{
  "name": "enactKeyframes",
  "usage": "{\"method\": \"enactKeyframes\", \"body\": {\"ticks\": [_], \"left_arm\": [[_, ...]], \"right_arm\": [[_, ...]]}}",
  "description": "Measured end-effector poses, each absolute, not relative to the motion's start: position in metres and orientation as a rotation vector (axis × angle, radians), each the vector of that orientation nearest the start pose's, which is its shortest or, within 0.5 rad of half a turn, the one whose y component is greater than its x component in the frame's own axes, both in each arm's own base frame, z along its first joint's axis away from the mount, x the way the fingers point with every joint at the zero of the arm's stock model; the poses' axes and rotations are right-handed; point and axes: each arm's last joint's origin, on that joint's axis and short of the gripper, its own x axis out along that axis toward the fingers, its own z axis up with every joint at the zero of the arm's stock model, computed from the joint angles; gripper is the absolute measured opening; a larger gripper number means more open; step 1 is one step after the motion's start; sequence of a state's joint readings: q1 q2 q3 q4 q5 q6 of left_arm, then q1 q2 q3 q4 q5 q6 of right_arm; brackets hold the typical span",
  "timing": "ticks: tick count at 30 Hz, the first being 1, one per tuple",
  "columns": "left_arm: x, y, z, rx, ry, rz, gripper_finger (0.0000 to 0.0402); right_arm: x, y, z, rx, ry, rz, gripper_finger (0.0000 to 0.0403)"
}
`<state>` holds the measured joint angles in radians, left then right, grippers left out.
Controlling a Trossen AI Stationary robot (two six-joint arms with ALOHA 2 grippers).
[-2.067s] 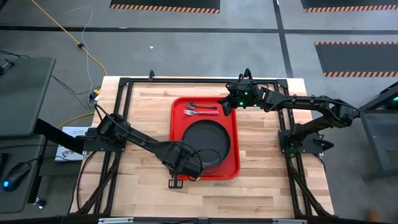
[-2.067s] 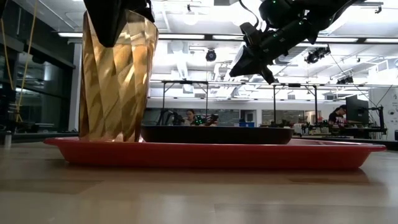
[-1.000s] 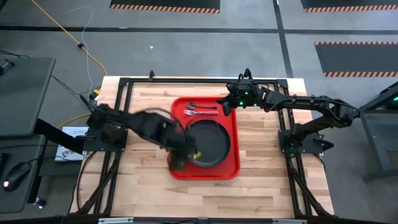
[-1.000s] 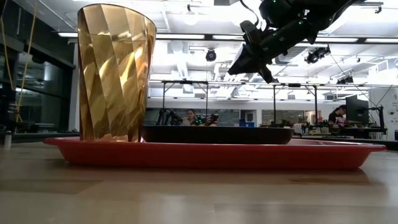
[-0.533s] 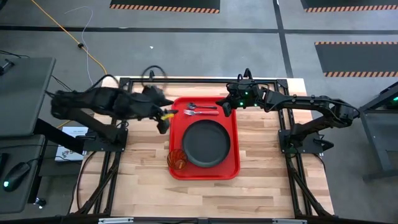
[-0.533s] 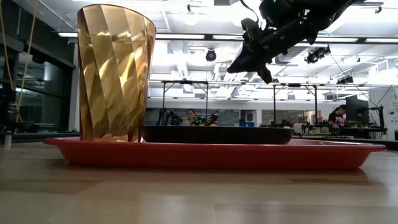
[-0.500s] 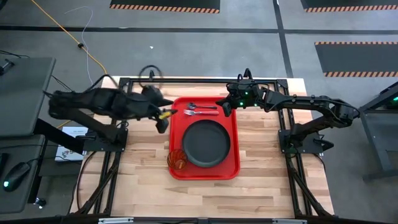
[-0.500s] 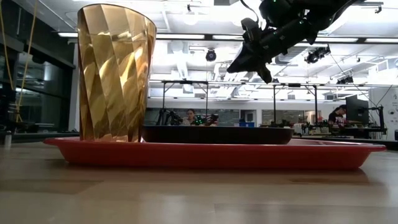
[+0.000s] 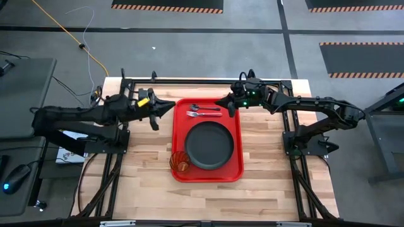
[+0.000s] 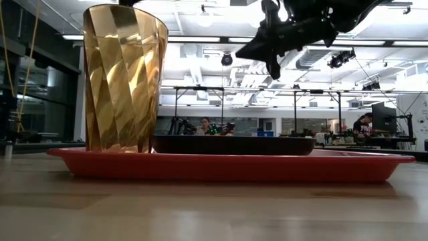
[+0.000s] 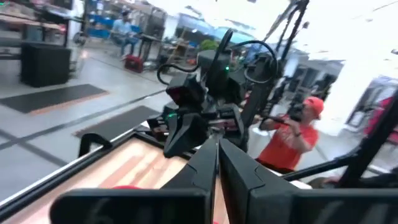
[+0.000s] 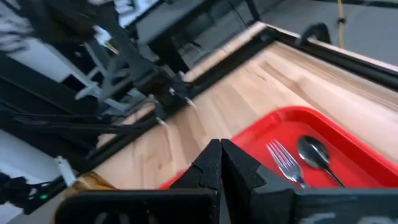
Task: Pick and place plate/cup/fork/spoon on tray
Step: Return to Home Position
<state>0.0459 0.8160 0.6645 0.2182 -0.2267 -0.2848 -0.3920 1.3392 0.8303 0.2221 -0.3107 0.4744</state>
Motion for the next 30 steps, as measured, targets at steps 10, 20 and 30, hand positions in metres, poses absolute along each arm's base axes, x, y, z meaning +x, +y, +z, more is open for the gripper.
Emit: {"method": "enactKeyframes", "body": {"ticks": [10, 20, 30], "left_arm": [[0.153, 0.034, 0.308, -0.292, -0.049, 0.221, 0.0001], [0.132, 0.008, 0.285, -0.383, -0.035, 0.173, 0.0], [0.111, -0.003, 0.248, -0.338, -0.154, 0.094, 0.0]], "right_arm": [[0.276, -0.101, 0.273, 0.561, 0.2, -0.078, 0.0], [0.276, -0.101, 0.273, 0.578, 0.2, -0.086, 0.0], [0.276, -0.101, 0.273, 0.578, 0.201, -0.086, 0.0]]}}
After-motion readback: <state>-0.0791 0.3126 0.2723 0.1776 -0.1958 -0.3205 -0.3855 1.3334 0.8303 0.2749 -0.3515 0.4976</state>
